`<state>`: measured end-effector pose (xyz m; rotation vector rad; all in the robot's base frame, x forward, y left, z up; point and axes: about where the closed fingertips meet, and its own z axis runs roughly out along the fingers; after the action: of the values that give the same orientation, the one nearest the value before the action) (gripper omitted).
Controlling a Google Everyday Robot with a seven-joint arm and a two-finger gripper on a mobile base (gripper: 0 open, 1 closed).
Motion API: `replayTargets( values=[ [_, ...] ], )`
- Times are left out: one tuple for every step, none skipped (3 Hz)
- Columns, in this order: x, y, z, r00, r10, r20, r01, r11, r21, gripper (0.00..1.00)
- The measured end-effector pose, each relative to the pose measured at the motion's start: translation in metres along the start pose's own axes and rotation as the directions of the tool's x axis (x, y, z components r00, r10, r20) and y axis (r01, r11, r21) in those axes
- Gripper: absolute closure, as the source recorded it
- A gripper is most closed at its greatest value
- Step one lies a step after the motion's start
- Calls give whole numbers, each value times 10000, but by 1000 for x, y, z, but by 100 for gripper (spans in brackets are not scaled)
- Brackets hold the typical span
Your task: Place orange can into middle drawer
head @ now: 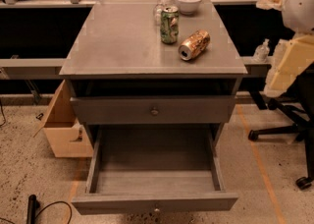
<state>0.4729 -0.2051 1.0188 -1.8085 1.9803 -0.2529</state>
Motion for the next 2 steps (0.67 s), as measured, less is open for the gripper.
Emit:
replayTargets(
  values=[
    [-6, -32, 25, 9881, -1538, 44, 1539, 9879, -208, 0],
    [-16, -65, 67, 9563, -2924, 43, 2921, 9547, -571, 0]
  ],
)
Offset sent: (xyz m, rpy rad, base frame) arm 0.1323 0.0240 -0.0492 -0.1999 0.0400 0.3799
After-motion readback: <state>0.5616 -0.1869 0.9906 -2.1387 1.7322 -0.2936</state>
